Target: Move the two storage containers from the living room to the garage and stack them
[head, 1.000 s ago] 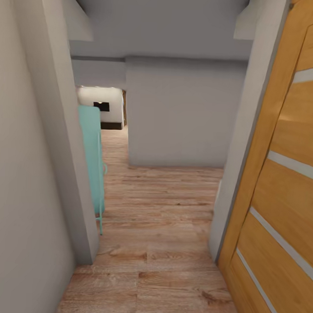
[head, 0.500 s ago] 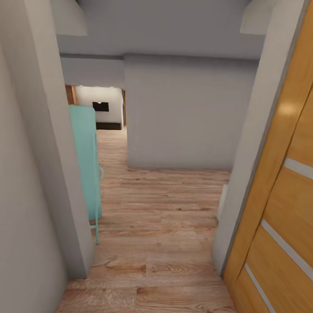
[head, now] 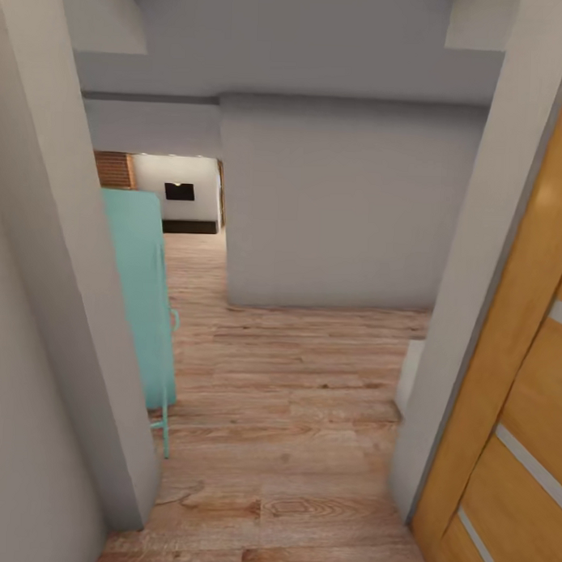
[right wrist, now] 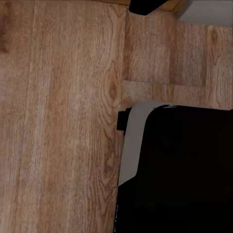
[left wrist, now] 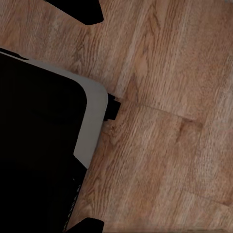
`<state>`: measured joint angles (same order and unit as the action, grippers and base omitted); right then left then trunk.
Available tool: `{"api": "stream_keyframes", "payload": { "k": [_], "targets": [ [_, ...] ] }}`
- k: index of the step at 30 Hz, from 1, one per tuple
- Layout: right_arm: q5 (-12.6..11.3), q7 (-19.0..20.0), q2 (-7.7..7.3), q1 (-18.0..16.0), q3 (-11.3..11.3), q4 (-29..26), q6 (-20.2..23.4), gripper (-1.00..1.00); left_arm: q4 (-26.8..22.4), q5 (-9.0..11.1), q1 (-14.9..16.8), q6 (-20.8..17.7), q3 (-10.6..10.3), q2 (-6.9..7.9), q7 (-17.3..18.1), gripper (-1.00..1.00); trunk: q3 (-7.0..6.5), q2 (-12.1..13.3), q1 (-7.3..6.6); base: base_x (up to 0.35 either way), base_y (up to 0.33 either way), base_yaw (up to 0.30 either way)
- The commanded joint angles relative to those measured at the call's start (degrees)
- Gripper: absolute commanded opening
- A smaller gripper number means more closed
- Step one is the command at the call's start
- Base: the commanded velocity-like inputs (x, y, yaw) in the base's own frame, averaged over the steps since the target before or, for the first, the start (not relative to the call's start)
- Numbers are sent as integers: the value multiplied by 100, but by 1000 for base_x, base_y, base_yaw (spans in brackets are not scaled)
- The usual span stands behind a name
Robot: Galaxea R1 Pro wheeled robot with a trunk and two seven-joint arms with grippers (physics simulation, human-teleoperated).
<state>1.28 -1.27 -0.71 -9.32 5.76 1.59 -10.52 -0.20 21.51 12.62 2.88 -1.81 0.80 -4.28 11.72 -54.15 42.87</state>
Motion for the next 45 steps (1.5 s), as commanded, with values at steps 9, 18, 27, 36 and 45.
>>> {"api": "stream_keyframes", "payload": {
  "k": [9,18,27,36,45],
  "targets": [
    [13,-13,3,-8,39,18,-29,100,2,-5,4,-8,-29,-10,-11,100,8,-4,4,324,0,0],
    [13,-13,4,-8,39,17,-29,100,2,-6,3,9,-30,-10,-11,100,8,-4,4,324,0,0],
    [13,-13,5,-8,39,19,-29,100,2,-6,2,10,-30,-10,-11,100,8,-4,4,324,0,0],
    [13,-13,4,-8,39,17,-29,100,2,-6,4,14,-30,-10,-11,100,8,-4,4,324,0,0],
    [13,-13,6,-8,39,17,-29,100,2,-6,4,19,-30,-10,-11,100,8,-4,4,324,0,0]
  ]
}}
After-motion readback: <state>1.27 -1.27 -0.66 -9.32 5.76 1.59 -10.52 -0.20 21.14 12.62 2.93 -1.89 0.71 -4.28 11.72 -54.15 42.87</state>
